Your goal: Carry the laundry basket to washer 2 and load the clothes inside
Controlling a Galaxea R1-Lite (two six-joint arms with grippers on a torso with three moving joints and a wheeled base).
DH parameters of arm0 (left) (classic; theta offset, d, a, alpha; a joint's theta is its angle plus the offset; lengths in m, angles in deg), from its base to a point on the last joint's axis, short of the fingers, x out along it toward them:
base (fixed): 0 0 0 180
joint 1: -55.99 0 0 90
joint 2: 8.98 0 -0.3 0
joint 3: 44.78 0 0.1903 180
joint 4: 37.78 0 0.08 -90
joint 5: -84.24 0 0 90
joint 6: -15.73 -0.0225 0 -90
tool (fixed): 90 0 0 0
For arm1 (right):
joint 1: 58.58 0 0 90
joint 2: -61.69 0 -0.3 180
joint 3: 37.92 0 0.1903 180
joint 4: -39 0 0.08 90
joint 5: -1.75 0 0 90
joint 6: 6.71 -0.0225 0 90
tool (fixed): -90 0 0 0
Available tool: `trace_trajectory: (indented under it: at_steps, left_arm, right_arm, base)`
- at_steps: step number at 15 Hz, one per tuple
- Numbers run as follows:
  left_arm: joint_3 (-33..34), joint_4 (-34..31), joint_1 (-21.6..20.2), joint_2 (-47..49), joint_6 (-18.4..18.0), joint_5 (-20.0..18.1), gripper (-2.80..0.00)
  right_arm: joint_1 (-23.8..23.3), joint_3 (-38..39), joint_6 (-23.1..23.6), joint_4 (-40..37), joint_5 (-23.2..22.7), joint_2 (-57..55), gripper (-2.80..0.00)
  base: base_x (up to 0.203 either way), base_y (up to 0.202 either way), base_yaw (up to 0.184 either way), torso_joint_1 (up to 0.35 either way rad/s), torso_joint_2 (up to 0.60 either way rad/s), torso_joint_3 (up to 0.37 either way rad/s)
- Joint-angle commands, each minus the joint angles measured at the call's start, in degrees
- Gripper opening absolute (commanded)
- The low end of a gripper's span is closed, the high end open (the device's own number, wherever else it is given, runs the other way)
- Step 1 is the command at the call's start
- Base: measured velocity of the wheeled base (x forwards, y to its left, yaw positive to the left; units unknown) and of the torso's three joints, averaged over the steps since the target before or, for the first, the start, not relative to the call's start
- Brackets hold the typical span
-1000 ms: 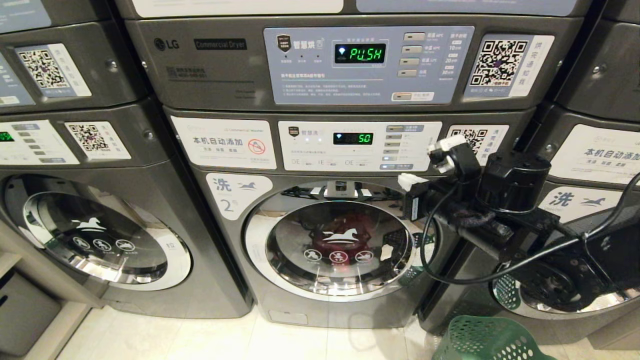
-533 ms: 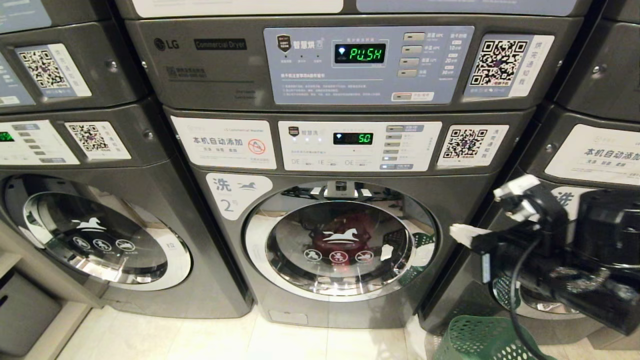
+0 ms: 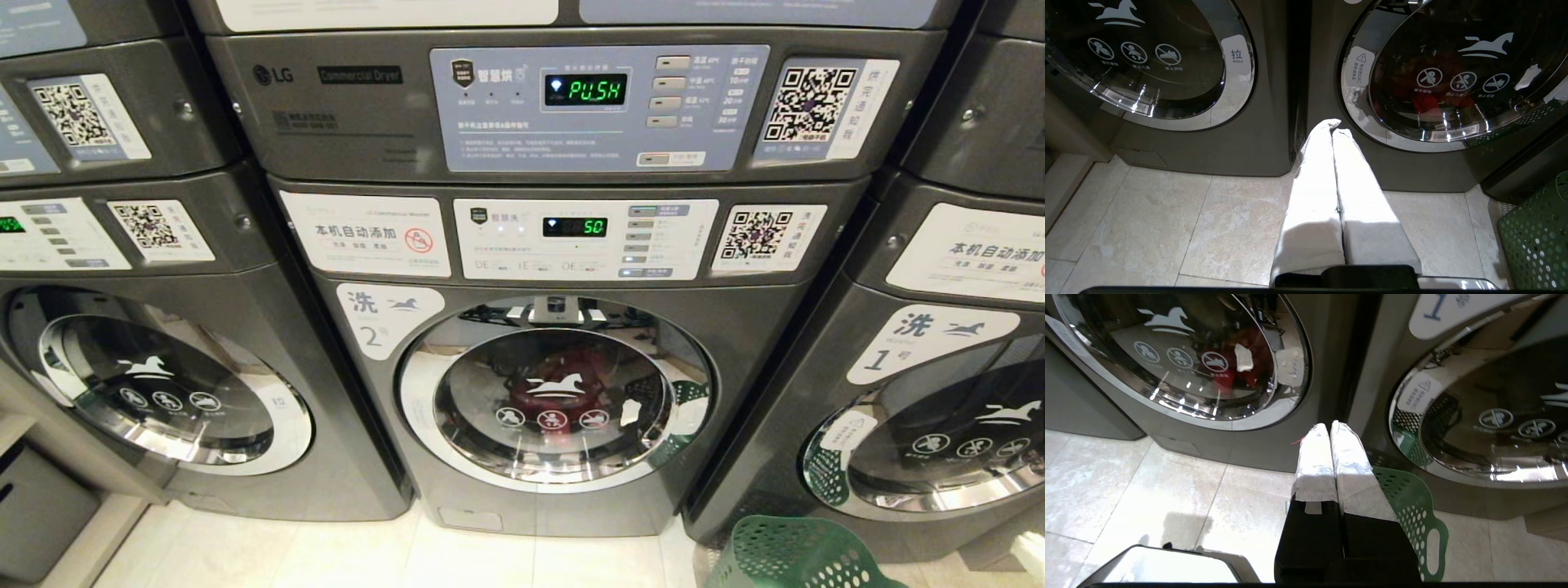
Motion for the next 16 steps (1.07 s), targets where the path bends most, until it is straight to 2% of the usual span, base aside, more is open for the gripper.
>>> trace_trajectory:
  at_steps: [1,3,7,16]
  left_arm:
    - [-0.01,-0.03,-0.02,0.00,0.03,0.02,-2.80]
    - [-0.01,-0.03,-0.02,0.00,0.03,0.02,-2.80]
    - [-0.01,-0.03,-0.02,0.00,0.03,0.02,-2.80]
    - [-0.01,-0.03,-0.02,0.00,0.03,0.02,-2.80]
  right_arm:
    - [-2.35,5.66,1.53,-4.52,-1.46,14.50,-2.80]
    - [2.61,6.53,2.40,-7.08,-0.15,15.09,-2.80]
    - [1.05,6.38,4.53,-13.92,1.79,29.50,-2.80]
    - [0.55,6.91,5.06,-14.04,3.05,30.27,-2.80]
  base:
    - [0.000,0.000,0.000,0.000,0.00,0.000]
    - [0.000,0.000,0.000,0.000,0.00,0.000]
    - [0.000,0.000,0.000,0.000,0.00,0.000]
    - [0.000,0.000,0.000,0.000,0.00,0.000]
